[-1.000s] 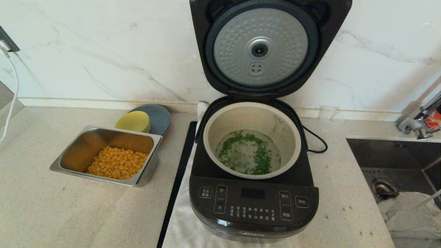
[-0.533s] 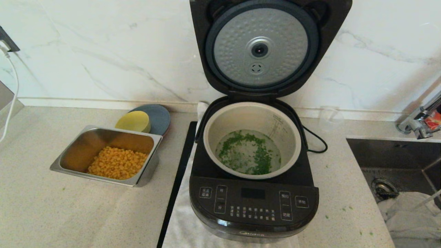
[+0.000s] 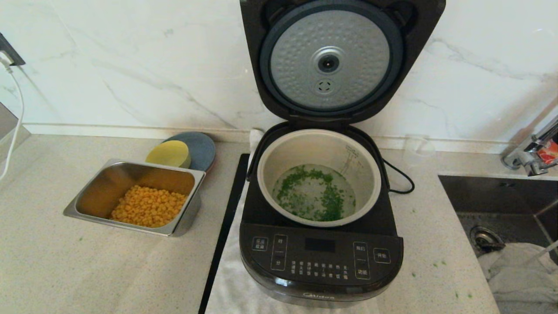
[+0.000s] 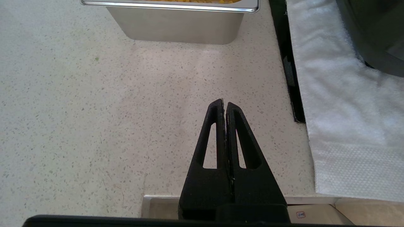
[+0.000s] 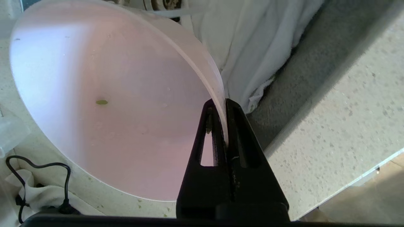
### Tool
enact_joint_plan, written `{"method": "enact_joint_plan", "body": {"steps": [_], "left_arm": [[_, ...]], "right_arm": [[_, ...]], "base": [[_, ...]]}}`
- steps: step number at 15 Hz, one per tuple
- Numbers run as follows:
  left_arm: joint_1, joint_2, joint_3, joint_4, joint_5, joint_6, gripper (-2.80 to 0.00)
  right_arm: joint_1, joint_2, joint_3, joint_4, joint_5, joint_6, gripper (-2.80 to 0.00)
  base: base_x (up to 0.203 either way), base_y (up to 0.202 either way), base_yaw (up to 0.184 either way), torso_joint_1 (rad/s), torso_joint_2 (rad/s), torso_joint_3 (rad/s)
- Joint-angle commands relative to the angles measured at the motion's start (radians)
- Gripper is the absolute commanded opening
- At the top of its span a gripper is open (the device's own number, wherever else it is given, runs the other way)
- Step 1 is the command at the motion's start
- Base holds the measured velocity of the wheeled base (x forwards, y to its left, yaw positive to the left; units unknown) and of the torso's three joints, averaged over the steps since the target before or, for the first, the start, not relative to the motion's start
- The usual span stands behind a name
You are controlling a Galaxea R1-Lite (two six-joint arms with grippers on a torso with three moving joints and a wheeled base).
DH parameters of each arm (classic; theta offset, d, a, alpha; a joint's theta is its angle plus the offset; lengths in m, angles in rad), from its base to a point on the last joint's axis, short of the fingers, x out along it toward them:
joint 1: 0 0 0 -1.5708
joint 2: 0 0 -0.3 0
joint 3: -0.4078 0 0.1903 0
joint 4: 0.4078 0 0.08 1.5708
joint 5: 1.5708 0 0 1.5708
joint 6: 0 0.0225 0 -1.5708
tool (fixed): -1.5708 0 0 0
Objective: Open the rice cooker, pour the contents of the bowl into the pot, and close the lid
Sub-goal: Fill a bowl with water from the tap
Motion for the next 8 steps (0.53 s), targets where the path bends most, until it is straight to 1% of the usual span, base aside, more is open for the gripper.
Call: {"method": "enact_joint_plan", "body": {"steps": [1,6,8], "left_arm": [[0.000,-0.001,0.000,0.000,0.000,0.002,-2.80],[0.000,-0.001,0.000,0.000,0.000,0.000,-2.80],[0.000,-0.001,0.000,0.000,0.000,0.002,-2.80]], "right_arm": [[0.023,0.015,-0.012,0.003,0.003,-0.001,-2.80],[0.081,0.043,-0.056,0.002,0.000,0.000,-2.80],[0.091,0.054,-0.072,0.001,-0.001,0.004,-2.80]], "base": [[0.000,0.000,0.000,0.000,0.00,0.000],[0.000,0.000,0.000,0.000,0.00,0.000],[0.000,0.000,0.000,0.000,0.00,0.000]]}}
